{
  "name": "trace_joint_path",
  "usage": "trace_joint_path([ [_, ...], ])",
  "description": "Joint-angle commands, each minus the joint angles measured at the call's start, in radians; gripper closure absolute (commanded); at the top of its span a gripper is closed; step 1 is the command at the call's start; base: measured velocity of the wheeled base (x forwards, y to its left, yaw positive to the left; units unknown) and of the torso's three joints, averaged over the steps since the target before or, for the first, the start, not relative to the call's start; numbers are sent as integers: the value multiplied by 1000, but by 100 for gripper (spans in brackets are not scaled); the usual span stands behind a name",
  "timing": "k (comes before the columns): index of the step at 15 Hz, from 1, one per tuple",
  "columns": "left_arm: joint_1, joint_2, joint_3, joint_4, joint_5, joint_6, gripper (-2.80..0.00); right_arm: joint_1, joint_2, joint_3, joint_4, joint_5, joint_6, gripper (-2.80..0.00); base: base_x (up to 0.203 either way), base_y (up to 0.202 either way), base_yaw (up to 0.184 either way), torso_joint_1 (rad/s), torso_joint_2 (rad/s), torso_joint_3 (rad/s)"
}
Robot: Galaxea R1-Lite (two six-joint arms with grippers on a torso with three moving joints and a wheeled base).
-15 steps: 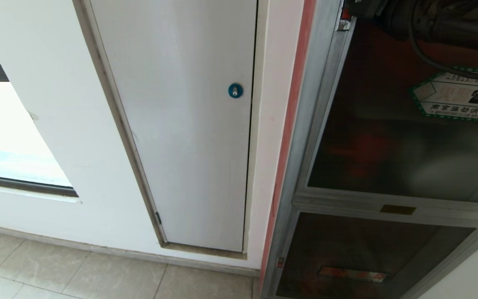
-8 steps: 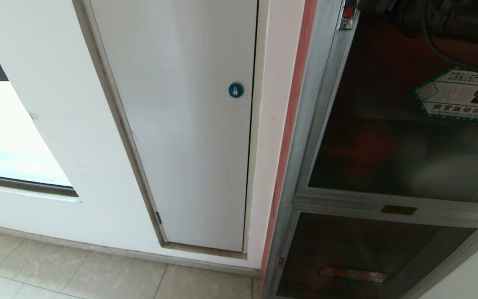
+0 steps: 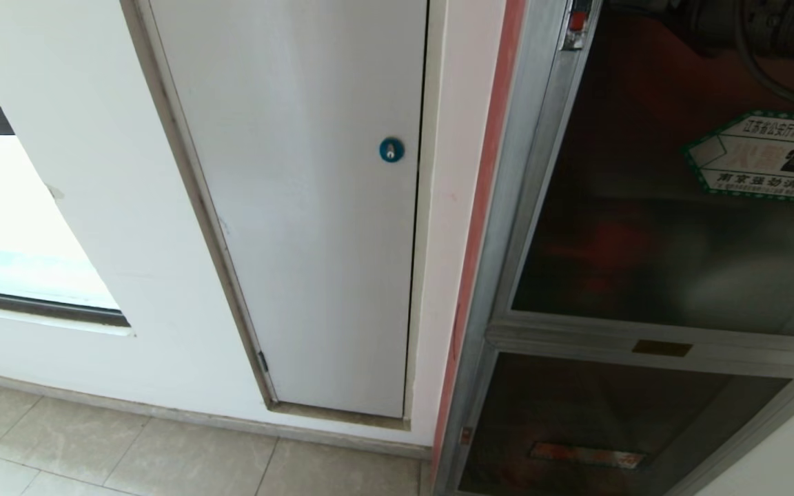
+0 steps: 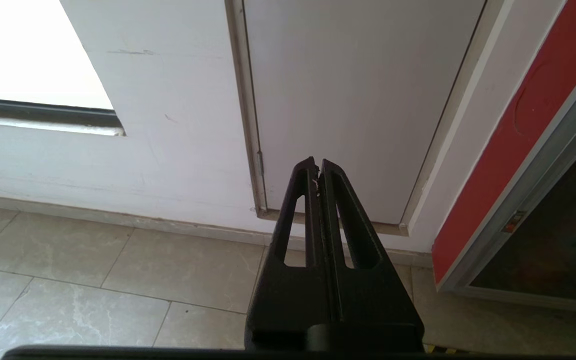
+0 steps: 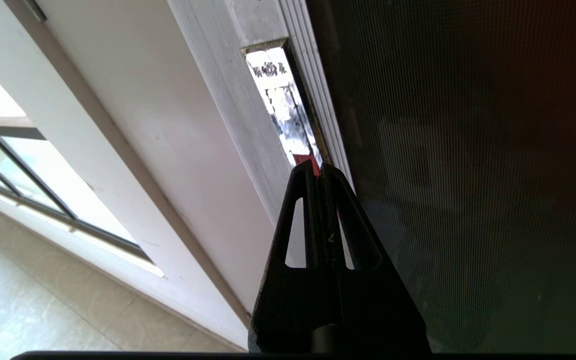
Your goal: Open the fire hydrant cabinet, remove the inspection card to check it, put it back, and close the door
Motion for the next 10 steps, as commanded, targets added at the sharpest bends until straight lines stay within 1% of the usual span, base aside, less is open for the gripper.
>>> trace_joint_path([
  [1,0,1,0,0,0,0,0,1,-64,63,-3,2,4,0,0,0,0,0,0,0],
  [10,0,1,0,1,0,0,0,-2,-282,312,-9,-3,-3,0,0,0,0,0,0,0],
])
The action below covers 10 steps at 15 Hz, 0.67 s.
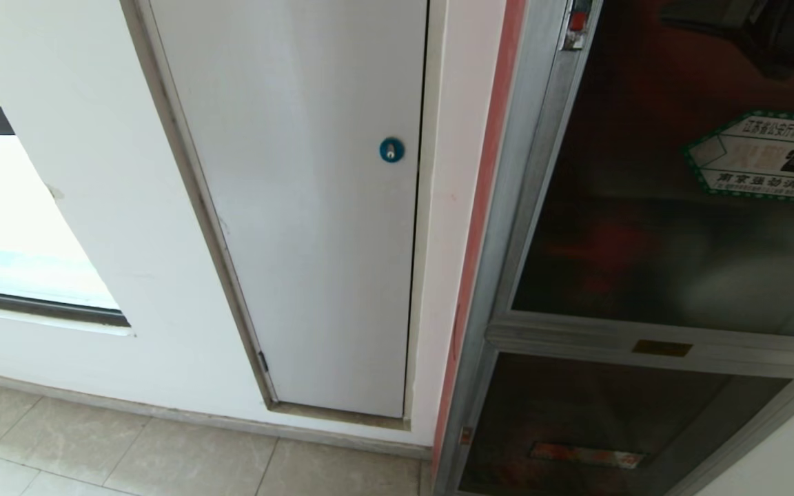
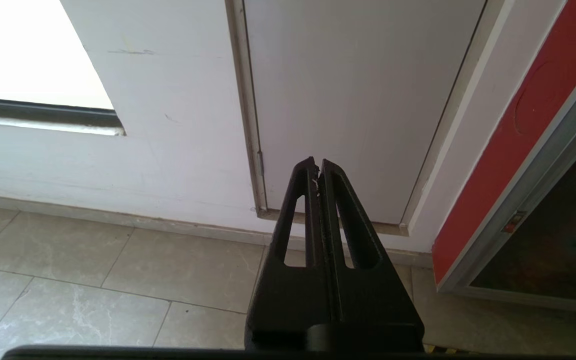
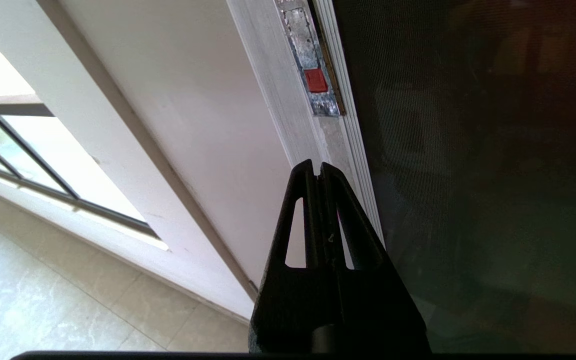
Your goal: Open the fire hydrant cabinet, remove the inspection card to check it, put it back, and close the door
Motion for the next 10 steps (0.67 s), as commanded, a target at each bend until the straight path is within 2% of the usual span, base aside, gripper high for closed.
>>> trace_joint_path([
  [1,0,1,0,0,0,0,0,-1,-86,62,0,0,0,0,0,0,0,0,0,0],
  [5,0,1,0,0,0,0,0,-1,-164,136,6,-9,-2,0,0,0,0,0,0,0],
  [10,0,1,0,1,0,0,0,-1,-259,225,-1,-90,1,0,0,0,0,0,0,0],
])
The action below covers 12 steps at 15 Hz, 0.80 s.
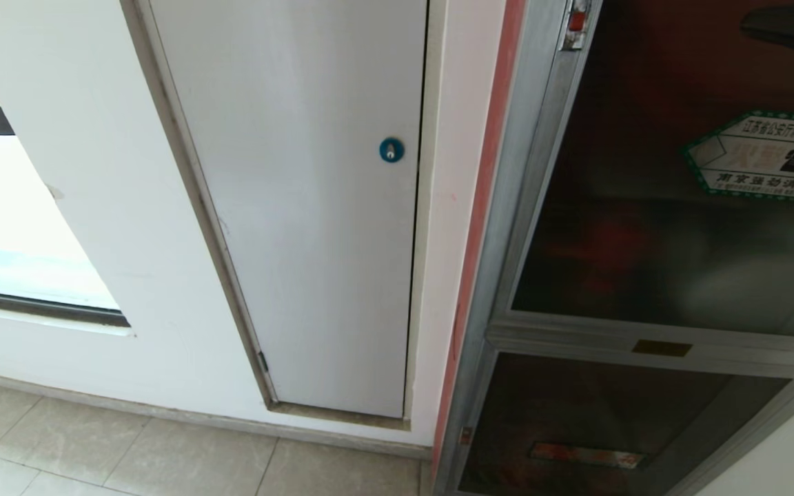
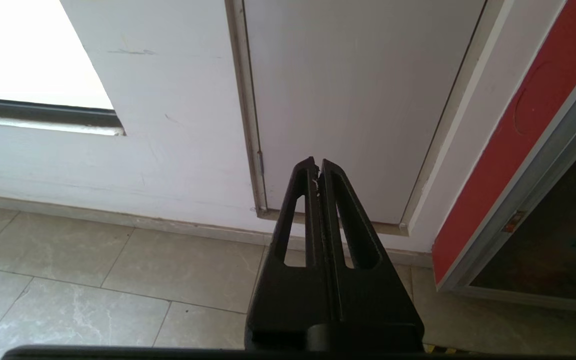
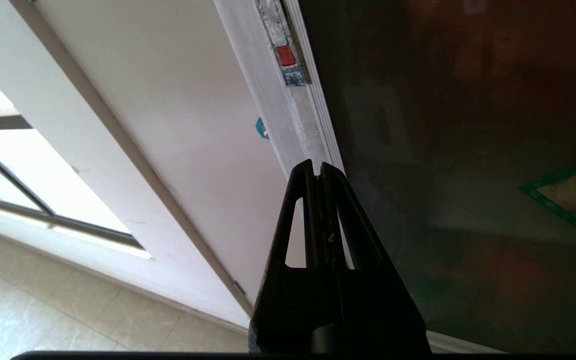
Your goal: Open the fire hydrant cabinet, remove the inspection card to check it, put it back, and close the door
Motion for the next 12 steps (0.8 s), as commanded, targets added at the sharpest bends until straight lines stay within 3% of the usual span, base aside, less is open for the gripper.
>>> trace_joint_path([
  [1,0,1,0,0,1,0,0,0,-81,40,0,-22,2,0,0,0,0,0,0,0],
  [4,0,1,0,0,1,0,0,0,-203,105,1,-92,2,0,0,0,0,0,0,0],
  [8,0,1,0,1,1,0,0,-2,-394,186,65,-295,-8,0,0,0,0,0,0,0],
  [12,0,1,0,1,1,0,0,-103,-605,318,102,-378,-45,0,0,0,0,0,0,0],
])
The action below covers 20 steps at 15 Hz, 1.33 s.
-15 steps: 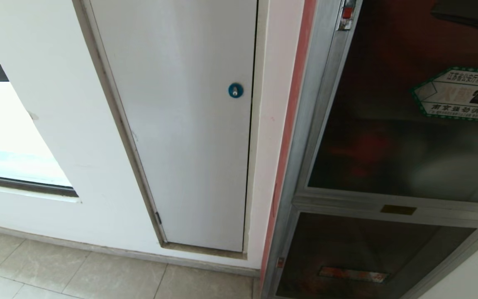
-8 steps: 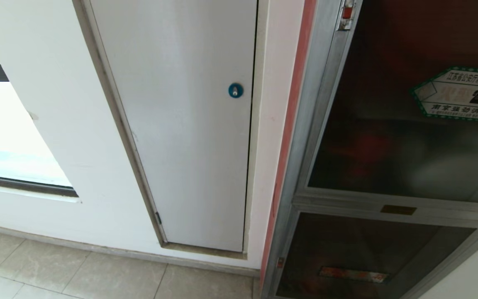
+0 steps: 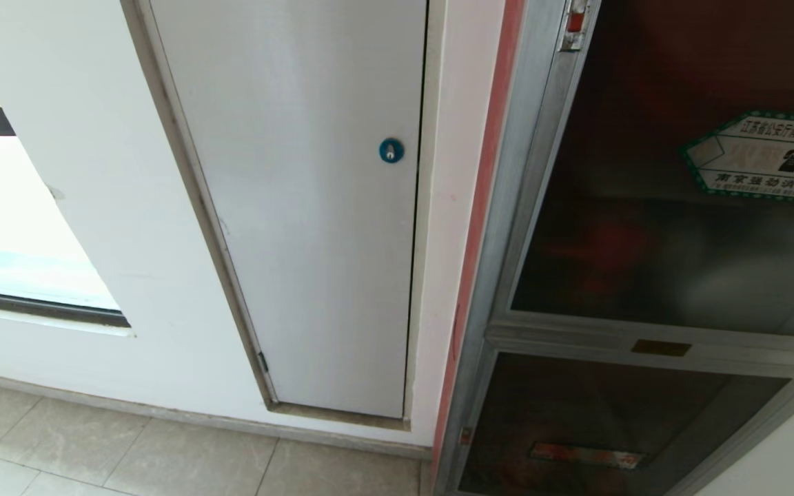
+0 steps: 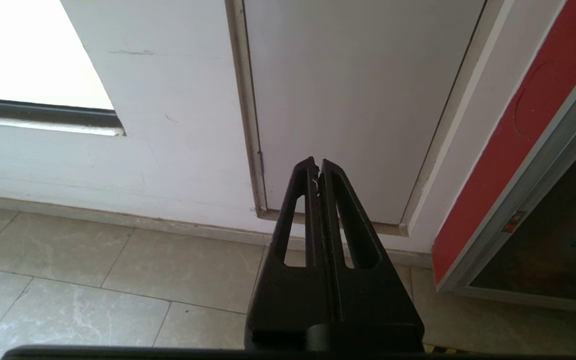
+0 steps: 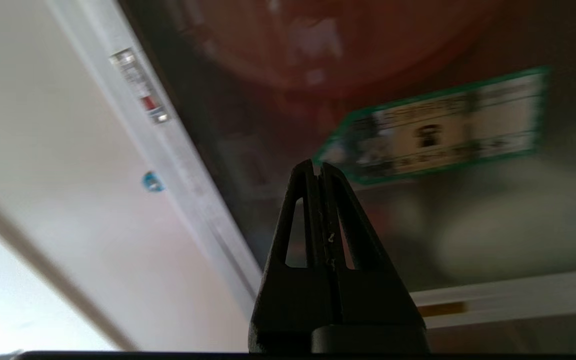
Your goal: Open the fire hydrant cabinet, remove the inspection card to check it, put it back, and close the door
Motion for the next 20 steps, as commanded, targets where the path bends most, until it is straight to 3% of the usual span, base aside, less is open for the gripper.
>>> trace_joint_path([
  [1,0,1,0,0,1,0,0,-60,-189,87,5,-8,-24,0,0,0,0,0,0,0],
  [7,0,1,0,0,1,0,0,-128,-548,395,14,-8,-206,0,0,0,0,0,0,0],
  [10,0,1,0,0,1,0,0,-138,-686,600,12,52,-280,0,0,0,0,0,0,0],
  [13,0,1,0,0,1,0,0,-141,-793,810,4,185,-304,0,0,0,0,0,0,0],
  [17,0,1,0,0,1,0,0,-142,-809,1055,-124,240,-303,0,0,0,0,0,0,0],
  [20,0,1,0,0,1,0,0,-142,-810,1134,-165,271,-288,0,0,0,0,0,0,0],
])
